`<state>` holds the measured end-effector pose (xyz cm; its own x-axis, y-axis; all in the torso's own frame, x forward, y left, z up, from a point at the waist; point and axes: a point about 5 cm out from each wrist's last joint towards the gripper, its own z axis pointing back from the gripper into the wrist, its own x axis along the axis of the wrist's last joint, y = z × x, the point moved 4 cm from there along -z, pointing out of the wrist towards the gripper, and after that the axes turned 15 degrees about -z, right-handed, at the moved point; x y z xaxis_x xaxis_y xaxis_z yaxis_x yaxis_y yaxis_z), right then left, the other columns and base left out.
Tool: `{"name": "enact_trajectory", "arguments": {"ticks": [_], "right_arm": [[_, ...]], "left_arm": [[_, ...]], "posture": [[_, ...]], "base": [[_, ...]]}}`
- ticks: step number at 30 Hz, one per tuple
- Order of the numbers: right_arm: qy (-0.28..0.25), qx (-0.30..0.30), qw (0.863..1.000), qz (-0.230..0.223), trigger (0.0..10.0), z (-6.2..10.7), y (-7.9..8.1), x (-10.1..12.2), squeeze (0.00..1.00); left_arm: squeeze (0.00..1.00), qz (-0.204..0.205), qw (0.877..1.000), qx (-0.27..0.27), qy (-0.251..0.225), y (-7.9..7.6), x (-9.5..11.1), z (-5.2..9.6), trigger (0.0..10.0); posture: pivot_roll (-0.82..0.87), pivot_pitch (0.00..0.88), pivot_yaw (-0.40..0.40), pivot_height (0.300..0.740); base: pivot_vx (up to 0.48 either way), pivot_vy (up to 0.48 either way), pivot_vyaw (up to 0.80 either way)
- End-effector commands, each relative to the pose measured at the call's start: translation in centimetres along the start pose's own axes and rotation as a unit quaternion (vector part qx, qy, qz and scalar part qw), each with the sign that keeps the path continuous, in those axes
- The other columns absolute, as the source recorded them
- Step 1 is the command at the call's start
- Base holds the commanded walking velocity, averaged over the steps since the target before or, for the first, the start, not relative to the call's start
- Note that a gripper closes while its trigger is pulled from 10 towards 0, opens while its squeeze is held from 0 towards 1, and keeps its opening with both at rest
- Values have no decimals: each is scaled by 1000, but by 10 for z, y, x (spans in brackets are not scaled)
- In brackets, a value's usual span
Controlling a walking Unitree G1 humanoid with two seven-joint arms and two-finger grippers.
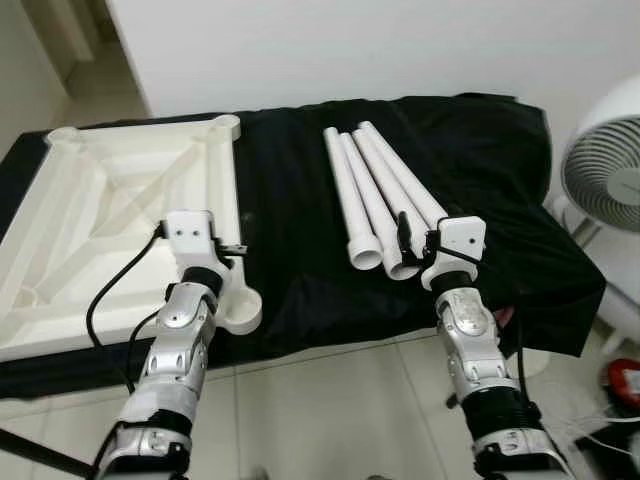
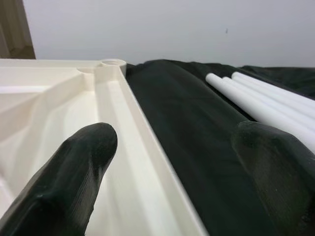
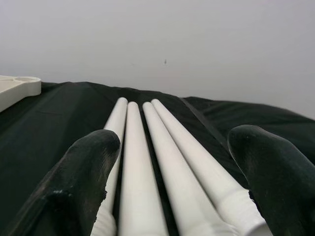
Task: Building children table
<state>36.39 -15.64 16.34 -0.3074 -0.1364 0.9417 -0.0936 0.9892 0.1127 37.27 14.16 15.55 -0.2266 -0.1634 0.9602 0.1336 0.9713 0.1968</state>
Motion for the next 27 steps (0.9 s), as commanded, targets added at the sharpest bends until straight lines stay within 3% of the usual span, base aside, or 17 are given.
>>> {"name": "enact_trajectory", "arguments": {"ticks": [1, 9, 15, 17, 27], "right_arm": [[2, 9, 1000, -4, 10000, 0, 8, -2, 0], [-1, 15, 1000, -8, 10000, -3, 12, -1, 0], [-1, 14, 1000, -12, 10000, -9, 13, 1, 0], [1, 15, 1000, -14, 10000, -11, 13, 1, 0], [-6, 21, 1000, -14, 10000, -16, 14, 6, 0]], "left_arm": [[0, -8, 1000, 10, 10, 6, -6, 4, 10000], [0, 1, 1000, -21, 0, -7, -3, 3, 10000], [0, -21, 997, -66, -18, -23, 5, 1, 10000], [0, -48, 995, -78, -23, -29, 6, 1, 10000], [0, -37, 997, -66, -21, -32, 7, -8, 10000]], "posture": [[-71, 0, -6, 740], [-71, 0, -12, 740], [-72, 0, -31, 740], [-82, 0, -35, 740], [-97, 0, -24, 740]], "base": [[0, 0, 0], [0, 0, 0], [0, 0, 0], [0, 0, 0], [0, 0, 0]]}}
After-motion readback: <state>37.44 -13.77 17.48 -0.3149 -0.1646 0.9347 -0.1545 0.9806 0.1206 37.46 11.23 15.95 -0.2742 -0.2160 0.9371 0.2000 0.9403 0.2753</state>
